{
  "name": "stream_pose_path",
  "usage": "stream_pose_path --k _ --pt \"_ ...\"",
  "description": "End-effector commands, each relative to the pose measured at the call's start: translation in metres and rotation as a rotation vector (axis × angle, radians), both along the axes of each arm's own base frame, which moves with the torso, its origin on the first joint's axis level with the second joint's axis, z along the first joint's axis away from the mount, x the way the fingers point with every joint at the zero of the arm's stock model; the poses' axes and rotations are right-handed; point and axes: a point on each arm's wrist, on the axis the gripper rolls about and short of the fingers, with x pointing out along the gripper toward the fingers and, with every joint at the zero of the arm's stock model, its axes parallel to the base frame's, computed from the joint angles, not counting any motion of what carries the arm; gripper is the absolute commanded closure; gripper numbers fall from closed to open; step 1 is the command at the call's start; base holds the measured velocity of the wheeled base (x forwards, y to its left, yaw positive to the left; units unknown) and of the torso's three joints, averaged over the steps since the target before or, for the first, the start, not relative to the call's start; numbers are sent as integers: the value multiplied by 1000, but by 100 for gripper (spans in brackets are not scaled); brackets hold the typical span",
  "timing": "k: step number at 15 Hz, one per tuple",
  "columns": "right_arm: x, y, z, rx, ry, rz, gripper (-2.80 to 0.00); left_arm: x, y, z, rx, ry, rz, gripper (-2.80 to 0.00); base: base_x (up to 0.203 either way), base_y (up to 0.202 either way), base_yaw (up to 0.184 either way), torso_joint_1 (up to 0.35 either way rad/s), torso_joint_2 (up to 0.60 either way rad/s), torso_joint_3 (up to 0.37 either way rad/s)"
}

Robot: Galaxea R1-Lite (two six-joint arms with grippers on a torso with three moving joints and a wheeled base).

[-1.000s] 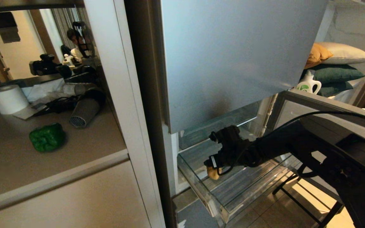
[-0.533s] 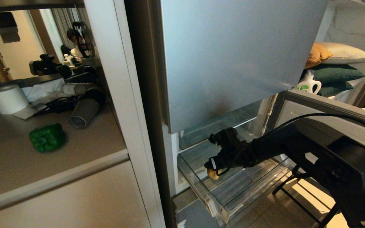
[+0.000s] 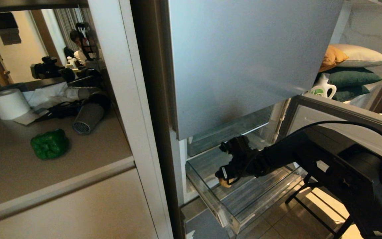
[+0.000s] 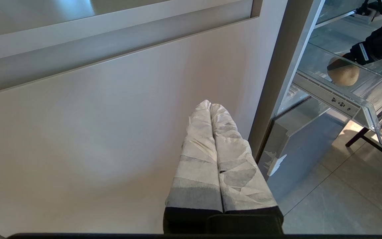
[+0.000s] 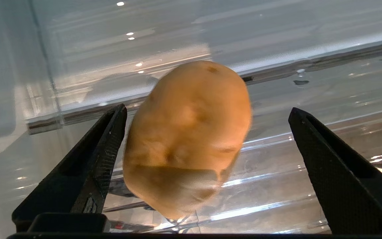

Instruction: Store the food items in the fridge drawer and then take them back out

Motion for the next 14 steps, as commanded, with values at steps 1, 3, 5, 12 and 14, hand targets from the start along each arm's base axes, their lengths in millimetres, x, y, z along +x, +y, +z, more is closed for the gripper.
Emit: stream_pose_path --k 1,3,5,12,14 --pt "0 0 -1 0 1 -1 -280 0 0 0 0 1 1 0 0 0 0 0 0 0" --pt "0 0 -1 -3 -1 3 -280 0 0 0 0 1 1 0 0 0 0 0 0 0" --pt "0 0 -1 -2 1 4 -280 0 0 0 0 -1 1 0 0 0 0 0 0 0" --pt "-1 0 -5 -8 20 0 0 0 0 0 1 1 0 0 0 0 0 0 0 0" --pt "-1 0 -5 -8 23 0 0 0 0 0 0 -1 1 0 0 0 0 0 0 0"
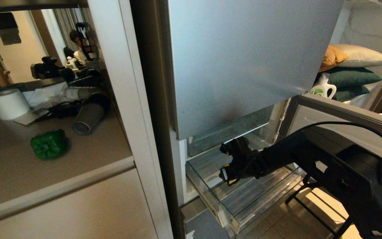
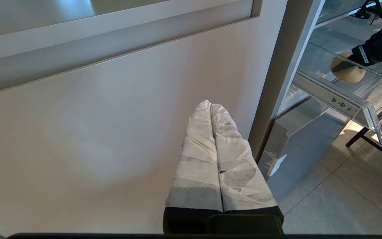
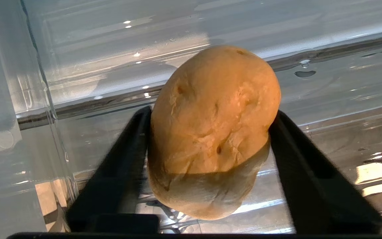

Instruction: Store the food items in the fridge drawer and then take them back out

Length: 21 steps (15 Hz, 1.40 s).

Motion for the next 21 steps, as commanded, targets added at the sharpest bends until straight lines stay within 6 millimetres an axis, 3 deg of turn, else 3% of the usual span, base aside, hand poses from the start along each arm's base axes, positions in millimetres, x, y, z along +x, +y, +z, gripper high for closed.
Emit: stream_pose_path --k 1,5,9,13,17,21 --pt "-1 0 -1 -1 3 -1 0 0 0 0 0 0 1 0 0 0 0 0 0 0" --pt "-1 0 -1 -5 2 -2 0 0 0 0 0 0 1 0 0 0 0 0 0 0" --pt "-8 2 37 22 -60 5 0 0 0 0 0 0 1 0 0 0 0 0 0 0" --pt "-31 -1 71 38 -88 23 0 0 0 0 0 -1 1 0 0 0 0 0 0 0" --pt "-73 -8 113 59 -119 52 0 0 0 0 0 0 1 0 0 0 0 0 0 0" --pt "-139 -27 162 96 -176 92 0 0 0 0 0 0 1 0 0 0 0 0 0 0"
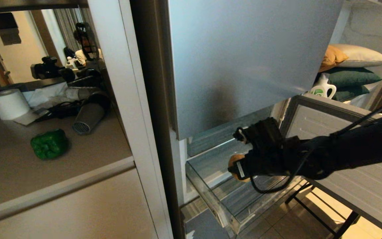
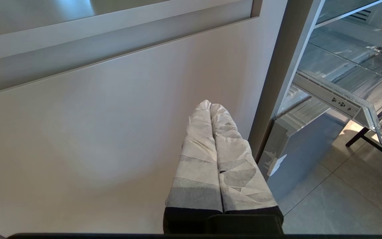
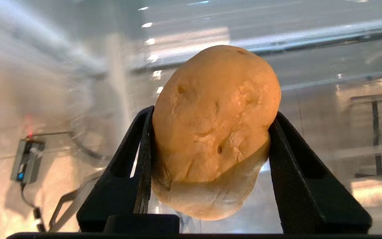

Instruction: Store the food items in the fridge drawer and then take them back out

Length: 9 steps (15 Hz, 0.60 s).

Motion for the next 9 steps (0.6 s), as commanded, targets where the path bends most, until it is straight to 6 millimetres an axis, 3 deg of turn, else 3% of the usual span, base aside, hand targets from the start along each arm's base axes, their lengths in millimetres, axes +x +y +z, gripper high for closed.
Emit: stream_pose_path --k 1,4,6,9 --pt "-42 -17 46 58 -95 21 0 0 0 0 0 -1 1 0 0 0 0 0 0 0" --pt "-97 -41 73 103 -161 48 0 0 0 0 0 0 1 0 0 0 0 0 0 0" --pt "-123 -56 79 128 -184 50 0 0 0 0 0 0 1 0 0 0 0 0 0 0" --pt "-137 -65 71 136 -153 36 0 0 0 0 0 0 1 0 0 0 0 0 0 0"
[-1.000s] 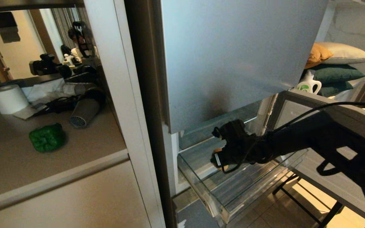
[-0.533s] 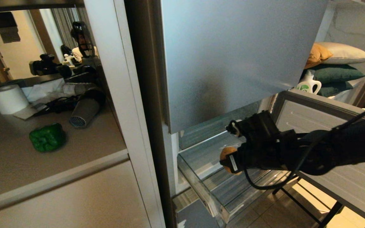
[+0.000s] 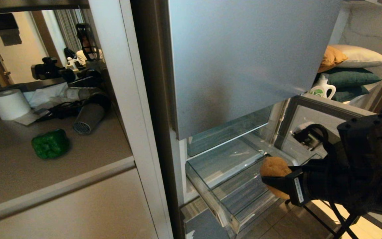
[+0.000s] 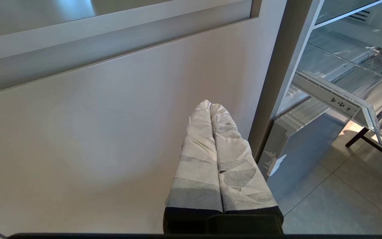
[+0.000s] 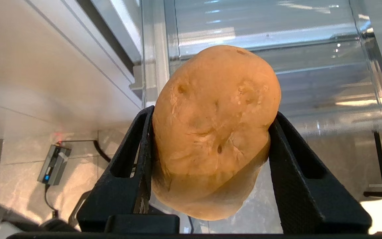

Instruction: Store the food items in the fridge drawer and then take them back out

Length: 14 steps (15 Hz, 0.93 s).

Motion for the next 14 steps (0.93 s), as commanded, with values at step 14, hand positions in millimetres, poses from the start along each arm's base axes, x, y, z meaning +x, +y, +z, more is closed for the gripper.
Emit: stream_pose_path --k 14 --pt "-29 1 -6 -13 3 89 0 0 0 0 0 -1 1 0 -1 -3 65 1 1 1"
